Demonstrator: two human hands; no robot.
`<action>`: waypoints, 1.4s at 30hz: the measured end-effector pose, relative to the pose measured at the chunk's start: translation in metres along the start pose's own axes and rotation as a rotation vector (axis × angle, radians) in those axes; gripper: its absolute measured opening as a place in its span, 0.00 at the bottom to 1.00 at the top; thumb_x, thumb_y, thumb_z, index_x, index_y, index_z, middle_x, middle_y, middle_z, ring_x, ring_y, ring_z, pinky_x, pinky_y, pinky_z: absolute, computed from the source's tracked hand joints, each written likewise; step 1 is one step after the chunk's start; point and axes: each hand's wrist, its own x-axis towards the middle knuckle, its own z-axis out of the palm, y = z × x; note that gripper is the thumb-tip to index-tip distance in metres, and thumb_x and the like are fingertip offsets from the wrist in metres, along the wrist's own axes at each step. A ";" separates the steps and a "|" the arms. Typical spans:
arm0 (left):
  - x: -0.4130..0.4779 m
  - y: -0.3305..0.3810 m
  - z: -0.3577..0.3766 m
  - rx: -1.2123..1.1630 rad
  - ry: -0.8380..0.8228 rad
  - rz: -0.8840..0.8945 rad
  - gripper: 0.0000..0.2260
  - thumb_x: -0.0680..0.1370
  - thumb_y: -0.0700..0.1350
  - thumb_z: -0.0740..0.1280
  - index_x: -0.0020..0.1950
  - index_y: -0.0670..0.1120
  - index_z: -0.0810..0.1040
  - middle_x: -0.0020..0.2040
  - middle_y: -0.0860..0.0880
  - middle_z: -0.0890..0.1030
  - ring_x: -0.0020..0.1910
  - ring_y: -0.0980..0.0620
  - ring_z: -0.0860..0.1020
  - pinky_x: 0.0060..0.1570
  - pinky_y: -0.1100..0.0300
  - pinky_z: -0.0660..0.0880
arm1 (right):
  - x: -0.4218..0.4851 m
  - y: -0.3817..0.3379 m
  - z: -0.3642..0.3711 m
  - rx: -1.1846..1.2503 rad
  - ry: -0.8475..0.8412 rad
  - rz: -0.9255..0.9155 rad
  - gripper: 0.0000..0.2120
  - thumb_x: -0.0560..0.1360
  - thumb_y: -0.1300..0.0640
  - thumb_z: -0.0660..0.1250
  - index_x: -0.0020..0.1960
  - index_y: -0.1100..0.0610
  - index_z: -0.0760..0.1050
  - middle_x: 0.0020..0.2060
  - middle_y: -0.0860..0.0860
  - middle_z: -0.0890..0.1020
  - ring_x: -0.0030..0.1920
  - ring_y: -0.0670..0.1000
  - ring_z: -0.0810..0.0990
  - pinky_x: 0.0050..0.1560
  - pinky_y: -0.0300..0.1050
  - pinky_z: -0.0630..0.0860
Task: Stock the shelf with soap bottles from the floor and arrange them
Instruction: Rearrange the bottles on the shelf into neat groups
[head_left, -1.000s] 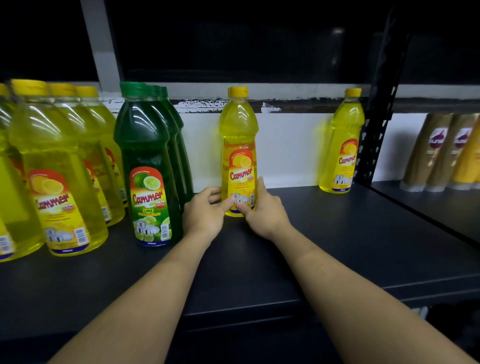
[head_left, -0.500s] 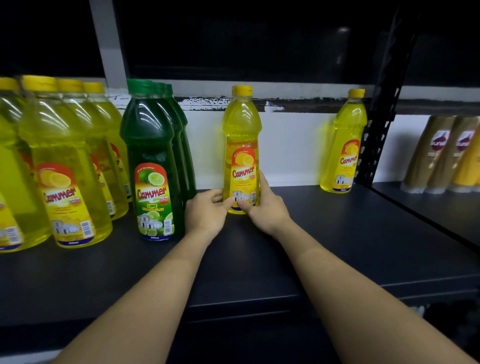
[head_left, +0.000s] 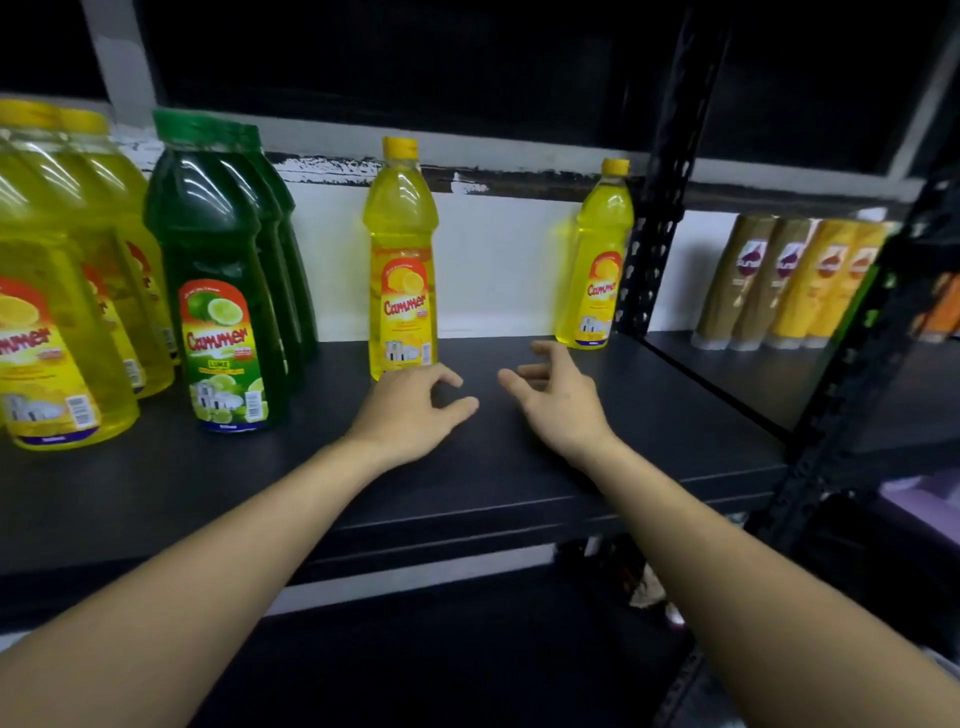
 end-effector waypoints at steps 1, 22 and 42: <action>0.001 0.007 0.006 0.008 -0.081 0.006 0.20 0.77 0.61 0.68 0.62 0.51 0.80 0.63 0.54 0.80 0.63 0.54 0.75 0.61 0.59 0.70 | -0.001 0.006 -0.012 -0.028 0.011 0.009 0.26 0.76 0.45 0.71 0.69 0.53 0.68 0.57 0.50 0.82 0.56 0.47 0.80 0.55 0.38 0.69; 0.066 0.019 0.067 0.342 -0.420 0.116 0.34 0.77 0.71 0.52 0.80 0.58 0.58 0.81 0.58 0.54 0.80 0.53 0.52 0.78 0.46 0.48 | 0.098 0.089 -0.068 -0.538 0.075 -0.014 0.34 0.73 0.44 0.72 0.72 0.56 0.63 0.60 0.56 0.78 0.62 0.57 0.75 0.58 0.48 0.73; 0.061 0.021 0.063 0.338 -0.403 0.125 0.35 0.76 0.72 0.50 0.80 0.58 0.58 0.81 0.60 0.53 0.80 0.55 0.50 0.78 0.47 0.47 | 0.183 0.104 -0.042 -0.370 0.278 -0.050 0.43 0.69 0.38 0.74 0.73 0.59 0.60 0.59 0.55 0.79 0.60 0.58 0.78 0.57 0.53 0.76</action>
